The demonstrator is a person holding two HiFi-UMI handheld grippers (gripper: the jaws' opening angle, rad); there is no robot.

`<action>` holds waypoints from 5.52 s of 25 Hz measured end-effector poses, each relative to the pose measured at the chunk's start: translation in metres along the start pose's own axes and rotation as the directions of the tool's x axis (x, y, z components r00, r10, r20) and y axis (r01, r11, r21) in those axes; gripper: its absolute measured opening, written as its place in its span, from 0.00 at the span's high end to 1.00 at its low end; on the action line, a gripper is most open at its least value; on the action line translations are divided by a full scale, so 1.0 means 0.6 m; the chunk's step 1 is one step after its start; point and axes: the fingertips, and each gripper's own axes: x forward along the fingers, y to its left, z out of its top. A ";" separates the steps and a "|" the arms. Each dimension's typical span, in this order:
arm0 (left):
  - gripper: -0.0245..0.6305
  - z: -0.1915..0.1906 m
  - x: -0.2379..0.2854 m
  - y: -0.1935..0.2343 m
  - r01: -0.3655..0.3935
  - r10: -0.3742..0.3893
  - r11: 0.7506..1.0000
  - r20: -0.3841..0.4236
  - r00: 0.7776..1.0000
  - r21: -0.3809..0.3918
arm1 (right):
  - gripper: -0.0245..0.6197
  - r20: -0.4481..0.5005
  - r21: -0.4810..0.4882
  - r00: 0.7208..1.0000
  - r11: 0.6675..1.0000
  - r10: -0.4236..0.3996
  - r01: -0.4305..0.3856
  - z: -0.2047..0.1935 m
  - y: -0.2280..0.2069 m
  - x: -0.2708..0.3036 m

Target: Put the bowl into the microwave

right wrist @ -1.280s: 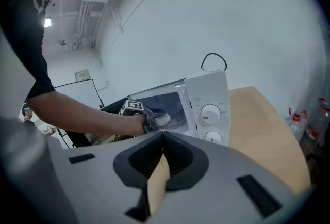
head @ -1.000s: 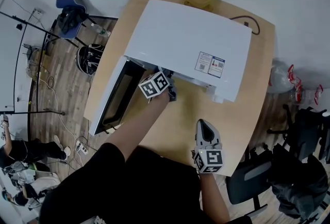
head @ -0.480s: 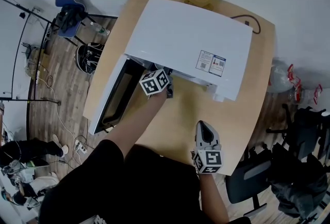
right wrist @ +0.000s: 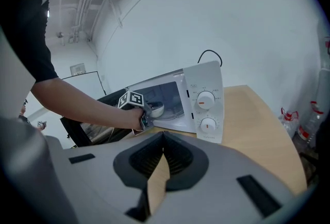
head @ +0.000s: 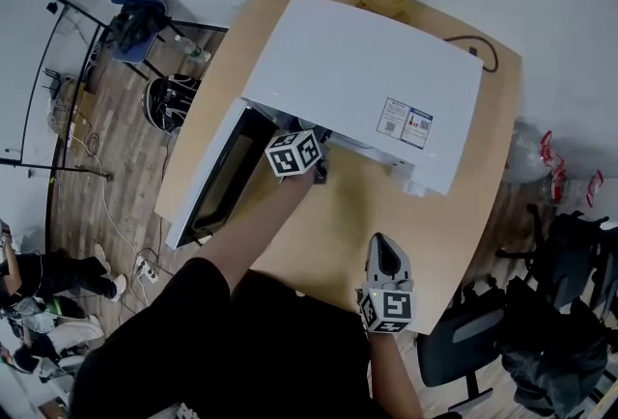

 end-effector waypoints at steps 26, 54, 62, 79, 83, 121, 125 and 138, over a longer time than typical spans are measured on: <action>0.43 -0.004 -0.098 -0.014 0.096 -0.091 0.964 -0.035 0.995 0.246 | 0.87 0.001 0.020 0.999 0.999 0.033 -0.033 -0.007 0.048 0.004; 0.43 -0.018 0.004 -0.066 0.158 -0.119 0.879 -0.114 0.986 0.450 | 0.87 0.045 0.082 0.998 0.995 -0.054 0.050 0.027 -0.002 -0.003; 0.43 -0.030 0.024 -0.070 0.170 -0.111 0.864 -0.150 0.983 0.474 | 0.87 0.043 0.034 0.997 0.998 -0.060 0.058 0.029 0.011 -0.007; 0.43 -0.020 -0.252 -0.098 0.140 -0.118 0.934 -0.084 0.989 0.329 | 0.87 0.135 -0.086 0.991 0.996 -0.007 0.019 0.070 0.057 -0.042; 0.43 -0.008 -0.356 -0.121 0.147 -0.144 0.936 -0.036 0.989 0.320 | 0.87 0.183 -0.107 0.982 0.993 -0.036 0.057 0.098 0.077 -0.071; 0.94 -0.004 -1.020 -0.232 0.436 -0.472 0.800 -0.017 0.882 0.413 | 0.87 0.322 -0.237 0.934 0.943 -0.152 0.235 0.009 0.521 -0.422; 0.94 0.002 -1.043 -0.240 0.393 -0.455 0.798 0.030 0.890 0.456 | 0.87 0.335 -0.195 0.925 0.947 -0.180 0.255 0.003 0.512 -0.446; 0.94 -0.058 -1.076 -0.260 0.399 -0.440 0.803 -0.010 0.898 0.442 | 0.87 0.316 -0.186 0.932 0.951 -0.178 0.245 -0.048 0.515 -0.491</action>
